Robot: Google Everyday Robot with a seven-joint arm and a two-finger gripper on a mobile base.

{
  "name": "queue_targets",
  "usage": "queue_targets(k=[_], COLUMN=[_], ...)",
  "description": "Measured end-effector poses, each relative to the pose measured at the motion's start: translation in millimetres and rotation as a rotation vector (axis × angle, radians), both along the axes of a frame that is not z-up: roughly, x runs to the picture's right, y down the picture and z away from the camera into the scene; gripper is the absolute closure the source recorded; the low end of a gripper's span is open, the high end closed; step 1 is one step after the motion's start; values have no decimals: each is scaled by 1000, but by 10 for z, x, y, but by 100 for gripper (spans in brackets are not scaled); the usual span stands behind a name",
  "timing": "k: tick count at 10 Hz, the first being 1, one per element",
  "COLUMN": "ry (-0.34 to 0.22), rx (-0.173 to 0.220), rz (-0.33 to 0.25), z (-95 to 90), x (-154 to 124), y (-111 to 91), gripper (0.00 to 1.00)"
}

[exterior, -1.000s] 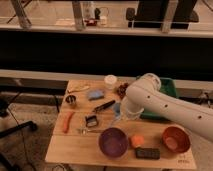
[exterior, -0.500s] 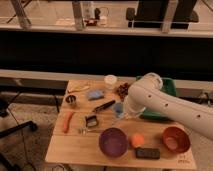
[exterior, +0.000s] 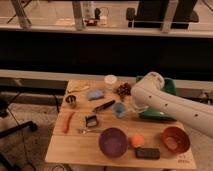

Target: Wipe tray with towel

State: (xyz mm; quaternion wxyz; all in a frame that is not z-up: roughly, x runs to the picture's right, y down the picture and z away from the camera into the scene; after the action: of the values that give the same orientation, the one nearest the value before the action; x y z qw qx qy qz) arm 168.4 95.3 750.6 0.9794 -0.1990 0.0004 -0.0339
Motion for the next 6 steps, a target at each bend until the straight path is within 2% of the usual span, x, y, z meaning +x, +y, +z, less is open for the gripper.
queue_targets(k=[3,6], ry=[55,80], rx=[23,43], rz=[55,176], z=[24,25], x=[245,547], y=[-64,-102], gripper=[100,100])
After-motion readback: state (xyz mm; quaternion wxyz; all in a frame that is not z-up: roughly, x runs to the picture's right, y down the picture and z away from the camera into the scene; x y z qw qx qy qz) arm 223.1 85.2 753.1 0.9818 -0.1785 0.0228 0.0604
